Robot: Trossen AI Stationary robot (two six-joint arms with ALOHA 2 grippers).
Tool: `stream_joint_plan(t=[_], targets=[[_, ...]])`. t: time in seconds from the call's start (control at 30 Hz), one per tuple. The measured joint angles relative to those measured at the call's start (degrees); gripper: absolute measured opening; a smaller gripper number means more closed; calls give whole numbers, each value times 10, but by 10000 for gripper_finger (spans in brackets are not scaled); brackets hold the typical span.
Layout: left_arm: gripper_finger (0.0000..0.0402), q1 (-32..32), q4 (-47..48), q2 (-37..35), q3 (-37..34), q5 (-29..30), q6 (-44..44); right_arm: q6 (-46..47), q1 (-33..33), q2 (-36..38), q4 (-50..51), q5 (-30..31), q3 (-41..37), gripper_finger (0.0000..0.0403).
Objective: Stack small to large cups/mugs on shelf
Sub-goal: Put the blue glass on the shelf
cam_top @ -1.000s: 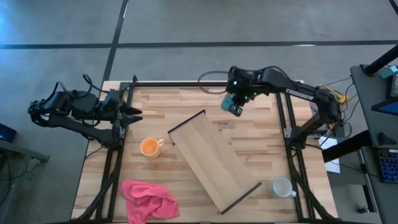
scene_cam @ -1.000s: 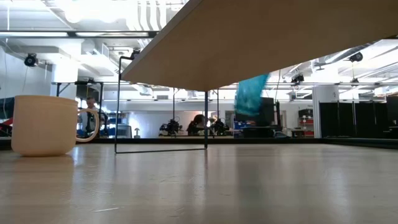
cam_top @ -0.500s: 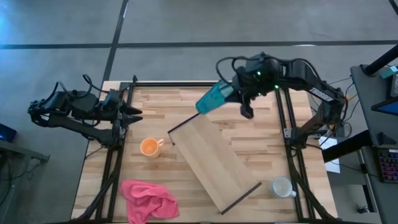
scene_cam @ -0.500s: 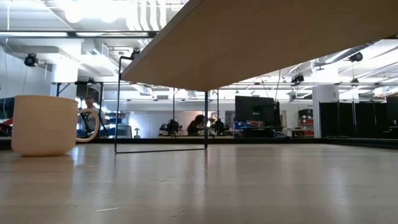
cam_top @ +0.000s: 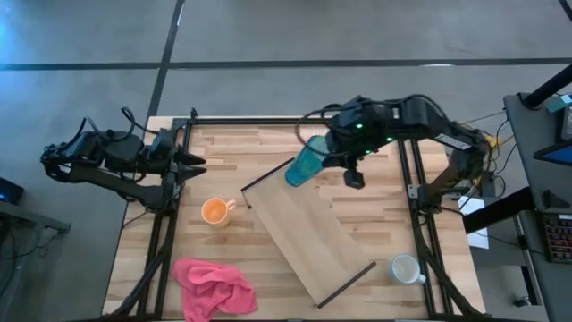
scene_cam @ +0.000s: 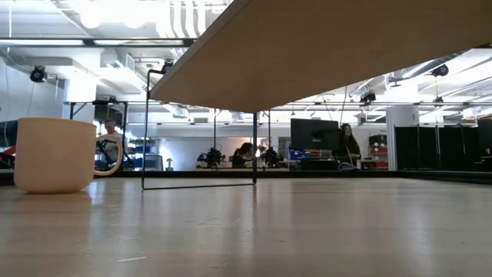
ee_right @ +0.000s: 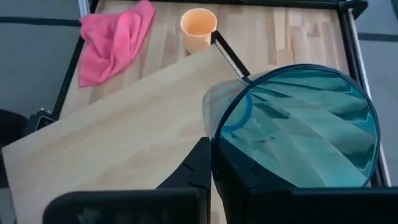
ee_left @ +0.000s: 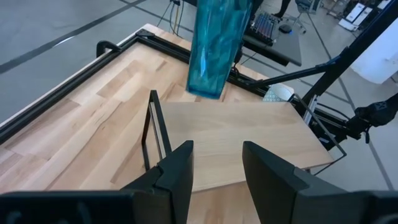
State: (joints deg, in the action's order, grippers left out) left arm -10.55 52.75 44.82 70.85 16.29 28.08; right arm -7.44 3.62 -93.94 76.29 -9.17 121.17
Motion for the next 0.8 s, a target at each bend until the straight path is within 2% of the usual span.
stream_joint_plan(t=[0.23, 0.37, 0.47, 0.8], targets=[[125, 0, -1, 19, 0, 0, 0, -19, -6, -92, 60, -1, 139, 9], [125, 0, 0, 29, 0, 0, 0, -8, -6, -84, 67, -7, 96, 9], [125, 0, 1, 33, 0, 0, 0, -2, -6, -90, 103, -5, 93, 9], [125, 0, -15, 72, 1, 0, -1, 0, -10, -108, 85, -4, 97, 9]])
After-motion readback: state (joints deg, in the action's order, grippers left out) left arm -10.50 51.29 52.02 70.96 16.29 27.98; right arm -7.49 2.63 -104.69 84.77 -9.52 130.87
